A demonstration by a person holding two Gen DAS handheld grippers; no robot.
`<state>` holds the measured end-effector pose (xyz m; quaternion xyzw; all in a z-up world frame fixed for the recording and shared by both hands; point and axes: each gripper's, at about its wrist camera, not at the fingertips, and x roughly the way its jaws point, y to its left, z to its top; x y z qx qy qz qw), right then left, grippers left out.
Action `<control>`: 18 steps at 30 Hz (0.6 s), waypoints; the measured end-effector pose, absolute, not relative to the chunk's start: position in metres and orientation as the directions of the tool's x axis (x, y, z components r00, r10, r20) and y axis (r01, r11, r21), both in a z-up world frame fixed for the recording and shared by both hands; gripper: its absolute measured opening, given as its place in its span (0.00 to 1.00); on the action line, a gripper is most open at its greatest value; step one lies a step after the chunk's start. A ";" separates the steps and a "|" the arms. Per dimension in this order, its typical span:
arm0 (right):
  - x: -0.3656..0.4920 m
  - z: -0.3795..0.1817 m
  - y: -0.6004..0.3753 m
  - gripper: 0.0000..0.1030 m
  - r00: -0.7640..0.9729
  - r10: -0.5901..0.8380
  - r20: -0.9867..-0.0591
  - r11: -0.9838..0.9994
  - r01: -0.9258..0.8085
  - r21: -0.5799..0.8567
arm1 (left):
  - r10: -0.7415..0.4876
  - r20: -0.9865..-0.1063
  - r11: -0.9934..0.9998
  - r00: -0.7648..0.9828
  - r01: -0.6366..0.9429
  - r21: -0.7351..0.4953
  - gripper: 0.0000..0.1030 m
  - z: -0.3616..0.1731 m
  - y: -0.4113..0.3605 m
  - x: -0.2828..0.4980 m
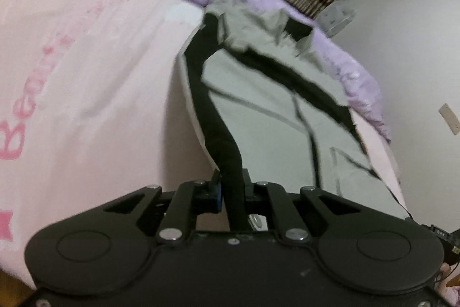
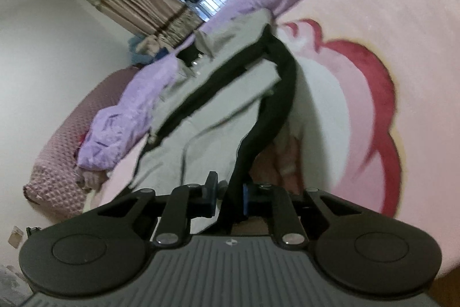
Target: Fold large clothes
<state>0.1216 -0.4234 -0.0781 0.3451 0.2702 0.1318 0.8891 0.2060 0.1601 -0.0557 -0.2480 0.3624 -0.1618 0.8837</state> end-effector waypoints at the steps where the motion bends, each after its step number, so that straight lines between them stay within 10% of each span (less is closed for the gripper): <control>1: 0.124 -0.074 -0.424 0.17 0.822 0.425 -0.380 0.723 -0.055 0.689 | -0.468 -0.549 0.824 0.692 0.118 -0.554 0.08 -0.049 0.158 0.207; 18: 0.265 -0.018 -0.434 0.04 0.865 0.414 -0.284 0.696 -0.099 0.711 | -0.495 -0.482 0.844 0.723 0.269 -0.464 0.07 0.033 0.126 0.352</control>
